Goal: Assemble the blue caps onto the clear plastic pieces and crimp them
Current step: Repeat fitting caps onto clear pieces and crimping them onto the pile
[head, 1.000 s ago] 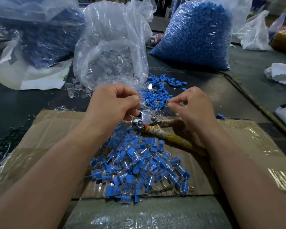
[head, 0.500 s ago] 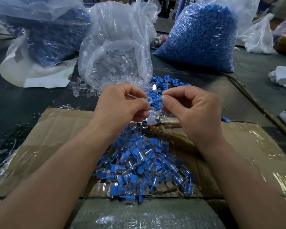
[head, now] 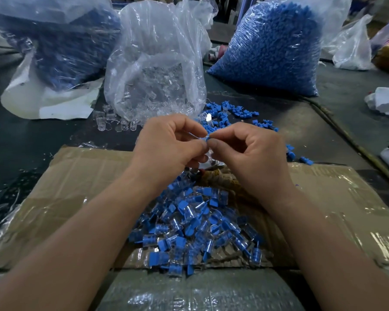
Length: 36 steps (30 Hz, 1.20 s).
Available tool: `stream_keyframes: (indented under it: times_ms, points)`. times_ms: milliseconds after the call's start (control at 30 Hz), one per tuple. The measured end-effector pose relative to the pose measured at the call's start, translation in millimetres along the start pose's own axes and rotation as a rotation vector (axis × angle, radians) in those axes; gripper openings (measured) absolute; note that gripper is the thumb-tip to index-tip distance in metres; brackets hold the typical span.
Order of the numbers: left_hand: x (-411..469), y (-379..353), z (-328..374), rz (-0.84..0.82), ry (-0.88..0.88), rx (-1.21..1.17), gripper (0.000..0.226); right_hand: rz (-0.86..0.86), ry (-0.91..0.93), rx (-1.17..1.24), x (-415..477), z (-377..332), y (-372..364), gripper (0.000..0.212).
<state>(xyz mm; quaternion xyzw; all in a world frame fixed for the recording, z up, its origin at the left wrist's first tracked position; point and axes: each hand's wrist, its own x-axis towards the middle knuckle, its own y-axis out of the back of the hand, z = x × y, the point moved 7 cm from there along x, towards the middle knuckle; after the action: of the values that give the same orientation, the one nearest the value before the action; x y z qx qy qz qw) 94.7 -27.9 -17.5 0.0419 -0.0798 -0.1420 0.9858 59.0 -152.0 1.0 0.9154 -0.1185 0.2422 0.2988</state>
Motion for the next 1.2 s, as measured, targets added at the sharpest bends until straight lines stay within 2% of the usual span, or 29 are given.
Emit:
stream_keyframes:
  times_ms: [67,200,467,567,800,1200]
  points:
    - [0,1,0,0.001,0.002,-0.002,0.016,-0.064,-0.031,0.057,1,2,-2,0.008]
    - [0,0,2,-0.039,0.006,-0.008,0.013,-0.074,0.001,0.091,0,-1,1,0.010]
    - [2,0,1,-0.099,0.062,-0.125,0.017,-0.149,0.064,0.254,-1,-8,-3,0.035]
    - [2,-1,0,-0.129,0.077,-0.156,0.016,-0.121,0.058,0.300,-1,-7,-1,0.031]
    - [1,-3,0,-0.167,0.080,-0.187,0.022,-0.084,0.113,0.259,-1,-11,5,0.020]
    - [2,-4,-2,-0.183,0.082,-0.197,0.026,-0.085,0.149,0.126,-2,-9,7,0.030]
